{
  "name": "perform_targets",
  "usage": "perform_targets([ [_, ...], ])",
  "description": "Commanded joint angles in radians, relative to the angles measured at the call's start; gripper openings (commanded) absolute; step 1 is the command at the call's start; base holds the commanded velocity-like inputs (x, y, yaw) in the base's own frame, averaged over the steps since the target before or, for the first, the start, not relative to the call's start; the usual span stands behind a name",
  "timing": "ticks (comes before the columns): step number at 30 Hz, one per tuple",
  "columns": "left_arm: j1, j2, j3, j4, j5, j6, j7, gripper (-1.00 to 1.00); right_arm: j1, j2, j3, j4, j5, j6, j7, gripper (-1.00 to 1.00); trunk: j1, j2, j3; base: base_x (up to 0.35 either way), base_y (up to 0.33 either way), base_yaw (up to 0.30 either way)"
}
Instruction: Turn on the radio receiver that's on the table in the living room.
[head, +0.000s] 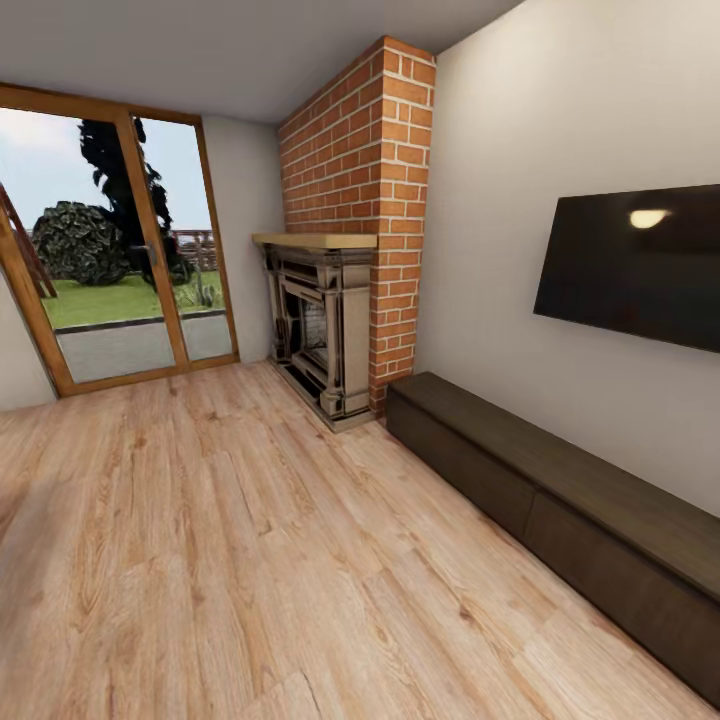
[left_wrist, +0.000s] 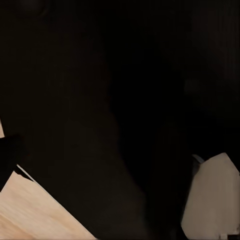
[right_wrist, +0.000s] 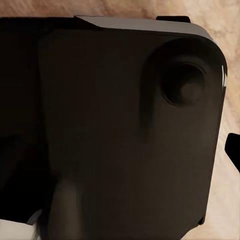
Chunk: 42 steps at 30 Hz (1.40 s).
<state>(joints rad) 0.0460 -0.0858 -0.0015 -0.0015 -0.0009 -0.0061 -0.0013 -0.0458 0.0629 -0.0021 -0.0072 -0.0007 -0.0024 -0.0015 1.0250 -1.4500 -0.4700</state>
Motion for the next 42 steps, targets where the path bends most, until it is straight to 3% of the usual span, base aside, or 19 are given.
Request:
perform_targets([
  [1,0.0,-0.001,-0.001,0.0,0.001,0.0,0.0,1.0,0.0,0.0,0.0,0.0,0.0,-0.001,0.0,1.0,0.0,0.0,0.0,0.0,0.0,0.0],
  [7,0.0,-0.03,-0.003,-0.028,0.002,0.003,0.0,1.0,-0.002,-0.016,0.003,-0.032,0.004,-0.035,0.0,1.0,0.0,0.0,0.0,0.0,0.0,0.0],
  [12,0.0,-0.035,-0.003,-0.056,0.0,0.011,0.004,1.0,-0.009,-0.044,0.003,-0.061,0.014,-0.037,0.009,1.0,0.0,0.0,0.0,0.0,0.0,0.0],
  [13,0.0,-0.034,-0.003,-0.232,-0.001,0.013,0.008,1.0,-0.01,-0.067,0.003,-0.282,0.026,-0.036,0.01,1.0,0.0,0.0,0.0,0.0,0.0,0.0],
  [14,0.0,-0.034,-0.003,-0.259,-0.001,0.019,0.015,1.0,-0.011,-0.069,0.003,-0.313,0.049,-0.035,0.01,1.0,0.0,0.0,0.0,0.0,0.0,0.0],
  [16,0.0,-0.033,-0.002,-0.338,-0.001,0.066,0.054,1.0,-0.016,-0.071,0.002,-0.395,0.147,-0.031,0.009,1.0,0.0,0.0,0.0,0.0,0.0,0.0],
  [19,-0.001,-0.03,-0.001,-0.42,0.004,0.122,0.094,1.0,-0.021,-0.071,-0.001,-0.458,0.215,-0.029,0.005,1.0,0.0,0.0,0.0,0.0,0.0,0.0],
  [21,-0.001,-0.026,0.002,-0.487,0.026,0.15,0.113,1.0,-0.022,-0.071,-0.002,-0.502,0.235,-0.03,0.001,1.0,0.0,0.0,0.0,0.0,0.0,0.021],
  [24,-0.002,-0.023,0.007,-0.568,0.072,0.165,0.142,1.0,-0.023,-0.071,-0.002,-0.573,0.247,-0.03,-0.001,1.0,0.0,0.0,0.0,0.0,0.0,0.178],
  [27,-0.004,-0.029,0.007,-0.632,0.091,0.163,0.175,1.0,-0.023,-0.072,-0.004,-0.652,0.251,-0.03,-0.001,1.0,0.0,0.0,0.0,0.0,0.0,0.266],
  [30,-0.004,-0.032,0.004,-0.668,0.095,0.129,0.181,1.0,-0.023,-0.072,-0.005,-0.708,0.252,-0.031,-0.001,1.0,0.0,0.0,0.0,0.0,0.0,0.291],
  [34,-0.005,-0.03,0.004,-0.671,0.096,0.012,0.181,1.0,-0.023,-0.072,-0.007,-0.725,0.252,-0.038,-0.001,1.0,0.0,0.0,0.0,0.0,0.0,0.297],
  [42,-0.005,-0.029,0.003,-0.67,0.089,-0.008,0.184,1.0,-0.023,-0.072,-0.007,-0.728,0.255,-0.039,0.0,1.0,0.0,0.0,0.0,0.0,0.0,0.298],
])
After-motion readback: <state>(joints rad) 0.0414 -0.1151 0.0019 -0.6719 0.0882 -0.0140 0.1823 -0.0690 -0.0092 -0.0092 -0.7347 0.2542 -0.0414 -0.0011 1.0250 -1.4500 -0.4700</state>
